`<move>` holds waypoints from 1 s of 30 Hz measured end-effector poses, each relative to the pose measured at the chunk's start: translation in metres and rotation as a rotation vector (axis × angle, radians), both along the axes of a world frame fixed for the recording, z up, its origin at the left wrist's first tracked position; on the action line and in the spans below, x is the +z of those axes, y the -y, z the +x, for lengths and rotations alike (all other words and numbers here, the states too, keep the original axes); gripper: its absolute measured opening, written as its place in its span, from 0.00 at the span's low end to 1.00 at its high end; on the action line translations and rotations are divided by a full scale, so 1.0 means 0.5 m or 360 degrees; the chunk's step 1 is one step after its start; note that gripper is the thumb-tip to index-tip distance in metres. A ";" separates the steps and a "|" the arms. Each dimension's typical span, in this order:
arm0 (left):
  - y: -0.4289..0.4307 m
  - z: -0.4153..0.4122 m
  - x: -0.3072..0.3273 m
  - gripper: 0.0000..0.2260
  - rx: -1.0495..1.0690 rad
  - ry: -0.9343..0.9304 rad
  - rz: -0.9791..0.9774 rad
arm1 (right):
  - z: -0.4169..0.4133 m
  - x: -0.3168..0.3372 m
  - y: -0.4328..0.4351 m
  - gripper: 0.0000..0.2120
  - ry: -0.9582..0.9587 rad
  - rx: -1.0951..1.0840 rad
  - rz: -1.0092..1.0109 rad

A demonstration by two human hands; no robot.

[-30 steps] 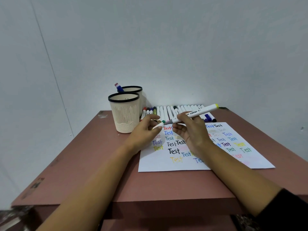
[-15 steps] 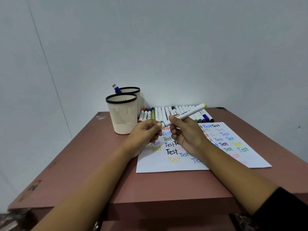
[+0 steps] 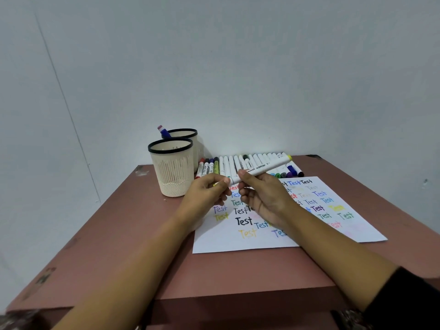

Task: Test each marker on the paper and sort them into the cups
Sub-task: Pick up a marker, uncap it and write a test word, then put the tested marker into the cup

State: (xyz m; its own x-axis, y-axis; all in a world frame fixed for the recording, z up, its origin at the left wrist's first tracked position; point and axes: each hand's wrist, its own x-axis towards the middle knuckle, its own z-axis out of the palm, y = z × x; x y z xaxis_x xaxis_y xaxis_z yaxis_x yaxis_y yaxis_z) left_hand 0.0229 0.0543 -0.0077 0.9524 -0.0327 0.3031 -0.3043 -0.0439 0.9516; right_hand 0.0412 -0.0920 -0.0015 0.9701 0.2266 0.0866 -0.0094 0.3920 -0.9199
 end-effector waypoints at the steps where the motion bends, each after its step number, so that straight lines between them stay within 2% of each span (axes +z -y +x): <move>1: 0.000 0.001 0.002 0.05 0.0005 -0.0046 -0.0066 | 0.000 0.000 0.000 0.05 0.0013 0.0009 -0.0016; 5: -0.001 0.003 0.014 0.05 0.0018 -0.0183 -0.0346 | -0.003 0.006 0.003 0.05 0.0038 0.0019 -0.0047; 8: -0.001 -0.001 0.021 0.06 0.0043 -0.0146 -0.0406 | -0.002 0.015 0.011 0.07 -0.0024 -0.0066 0.0121; 11: -0.004 -0.002 0.031 0.06 0.0053 -0.0060 -0.0396 | 0.008 0.019 0.024 0.08 -0.0050 -0.0311 0.0223; 13: -0.005 -0.004 0.042 0.04 0.0073 -0.0011 -0.0483 | 0.018 0.018 0.033 0.11 -0.0051 -0.0533 0.0168; 15: -0.010 -0.006 0.058 0.02 0.0165 0.0081 -0.0487 | 0.023 0.016 0.037 0.11 0.0043 -0.0752 -0.0127; 18: -0.026 -0.004 0.091 0.08 0.0501 0.0332 -0.0068 | 0.024 -0.002 0.036 0.10 0.0415 -0.0920 -0.0787; 21: -0.039 -0.005 0.134 0.08 0.0740 0.0592 0.0449 | 0.032 -0.032 0.031 0.10 0.0709 -0.0727 -0.1496; 23: -0.049 -0.001 0.169 0.09 0.0796 0.0669 0.0624 | 0.039 -0.045 0.030 0.14 0.0772 -0.0571 -0.1883; 26: -0.075 0.019 0.222 0.10 0.0865 0.0709 0.0704 | 0.042 -0.051 0.031 0.16 0.0849 -0.0476 -0.2185; 30: -0.132 0.052 0.273 0.11 0.1053 0.0643 0.0762 | 0.039 -0.051 0.029 0.16 0.0889 -0.0456 -0.2274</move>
State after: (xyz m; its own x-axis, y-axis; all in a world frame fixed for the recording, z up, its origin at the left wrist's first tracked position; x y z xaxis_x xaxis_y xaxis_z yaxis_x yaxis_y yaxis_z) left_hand 0.0486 0.1205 0.1290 0.6458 0.2740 0.7126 -0.3829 -0.6912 0.6129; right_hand 0.0608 -0.1063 -0.0269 0.9134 0.2525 0.3194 0.3672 -0.8496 -0.3786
